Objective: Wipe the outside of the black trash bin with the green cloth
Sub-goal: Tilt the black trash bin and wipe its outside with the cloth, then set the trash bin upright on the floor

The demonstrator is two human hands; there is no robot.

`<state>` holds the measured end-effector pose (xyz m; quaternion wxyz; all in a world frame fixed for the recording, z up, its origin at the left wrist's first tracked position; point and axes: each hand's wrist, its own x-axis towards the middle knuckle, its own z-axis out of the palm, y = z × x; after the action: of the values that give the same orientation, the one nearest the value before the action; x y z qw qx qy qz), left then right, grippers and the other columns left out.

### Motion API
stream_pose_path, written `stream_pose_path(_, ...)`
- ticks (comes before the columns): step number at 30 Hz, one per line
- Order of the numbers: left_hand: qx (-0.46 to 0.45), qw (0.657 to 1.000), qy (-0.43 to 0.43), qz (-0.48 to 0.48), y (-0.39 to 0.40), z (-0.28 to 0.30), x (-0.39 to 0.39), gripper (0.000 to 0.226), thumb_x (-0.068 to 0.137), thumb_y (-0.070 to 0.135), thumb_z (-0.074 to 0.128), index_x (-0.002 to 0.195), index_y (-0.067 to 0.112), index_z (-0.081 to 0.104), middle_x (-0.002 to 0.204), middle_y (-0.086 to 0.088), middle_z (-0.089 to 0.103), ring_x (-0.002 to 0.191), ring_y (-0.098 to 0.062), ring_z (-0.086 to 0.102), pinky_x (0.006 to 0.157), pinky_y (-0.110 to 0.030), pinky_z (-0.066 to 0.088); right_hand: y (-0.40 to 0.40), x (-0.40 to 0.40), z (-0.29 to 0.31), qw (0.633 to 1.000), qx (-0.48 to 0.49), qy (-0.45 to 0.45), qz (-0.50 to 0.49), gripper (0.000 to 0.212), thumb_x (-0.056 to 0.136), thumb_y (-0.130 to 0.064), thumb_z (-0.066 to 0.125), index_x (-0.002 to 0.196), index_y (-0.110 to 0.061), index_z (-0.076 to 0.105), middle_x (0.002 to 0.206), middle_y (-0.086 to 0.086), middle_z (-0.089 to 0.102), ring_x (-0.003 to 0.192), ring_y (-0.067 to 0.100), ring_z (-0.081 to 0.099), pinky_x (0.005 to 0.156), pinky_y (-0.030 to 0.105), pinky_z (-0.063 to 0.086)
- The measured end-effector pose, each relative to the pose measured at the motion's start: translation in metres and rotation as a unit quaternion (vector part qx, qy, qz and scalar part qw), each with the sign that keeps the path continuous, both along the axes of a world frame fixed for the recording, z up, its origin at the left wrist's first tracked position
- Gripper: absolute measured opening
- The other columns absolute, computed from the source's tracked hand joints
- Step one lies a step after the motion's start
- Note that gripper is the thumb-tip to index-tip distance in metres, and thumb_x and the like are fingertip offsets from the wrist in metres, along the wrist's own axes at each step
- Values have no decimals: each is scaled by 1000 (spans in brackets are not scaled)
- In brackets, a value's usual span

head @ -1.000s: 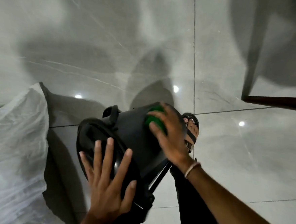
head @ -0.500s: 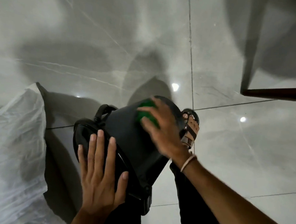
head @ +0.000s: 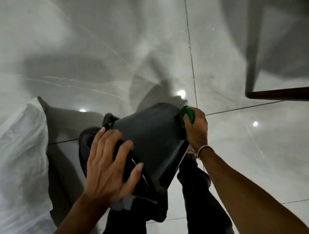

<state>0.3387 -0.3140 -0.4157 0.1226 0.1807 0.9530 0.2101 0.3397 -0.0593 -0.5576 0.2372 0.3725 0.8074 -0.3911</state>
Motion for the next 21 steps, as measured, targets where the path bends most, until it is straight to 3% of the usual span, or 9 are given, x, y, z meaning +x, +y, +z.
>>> stream_pose_path(2,4,1000,-20,19,10,-1,-23,38,93,48,50,104,12,54,107,-18,57,104,-29,49,98,-48,44,8,-23,14,997,-23,55,-52,33,102,-19,59,133,-9,62,131,16,65,121,32,62,109,55,51)
stream_pose_path(4,-4,997,-54,61,19,-1,-45,41,94,52,46,98,11,52,101,-11,51,95,-24,44,84,-40,39,19,-54,42,974,-78,128,-172,29,98,-19,56,125,-9,65,122,15,67,114,29,64,108,54,53)
stream_pose_path(5,-9,993,-77,90,23,-2,-56,44,94,54,43,97,10,52,99,-9,48,94,-24,43,82,-39,37,25,-72,61,942,-150,156,-257,28,97,-20,54,120,-11,66,117,13,68,110,27,64,107,52,52)
stream_pose_path(7,-12,983,-105,150,33,-5,-81,53,94,58,39,96,7,54,98,-8,47,94,-28,45,83,-42,38,36,-105,98,835,-346,171,-393,29,100,-26,47,107,-15,72,105,9,73,102,24,69,98,45,56)
stream_pose_path(9,-14,971,-116,210,47,-6,-112,61,92,63,34,98,6,55,99,-12,51,98,-35,50,89,-48,40,44,-130,142,742,-477,168,-440,35,97,-32,46,83,-20,76,84,1,76,85,20,72,87,34,59)
stream_pose_path(11,-35,961,-121,245,63,-10,-143,67,92,66,33,103,6,58,105,-19,57,106,-41,53,96,-51,41,42,-151,178,683,-534,185,-463,28,84,-36,54,69,-22,73,74,-2,73,79,20,71,83,31,58)
stream_pose_path(15,-80,958,-110,253,96,-18,-214,55,104,55,46,117,4,59,121,-26,60,119,-45,54,104,-53,39,44,-188,228,653,-579,200,-445,32,84,-43,58,89,-18,77,98,5,78,99,26,72,100,41,57)
stream_pose_path(18,-85,954,-128,259,107,-22,-258,53,107,52,42,121,2,56,128,-28,57,123,-45,52,107,-55,39,50,-205,250,624,-621,215,-423,34,89,-42,57,98,-15,75,108,8,73,106,28,67,117,47,43)
stream_pose_path(21,-60,959,-137,242,109,-18,-279,50,109,48,40,122,2,54,129,-27,55,123,-45,50,107,-56,38,68,-216,278,649,-604,256,-384,30,93,-33,54,99,-13,74,99,8,73,98,25,68,111,45,49)
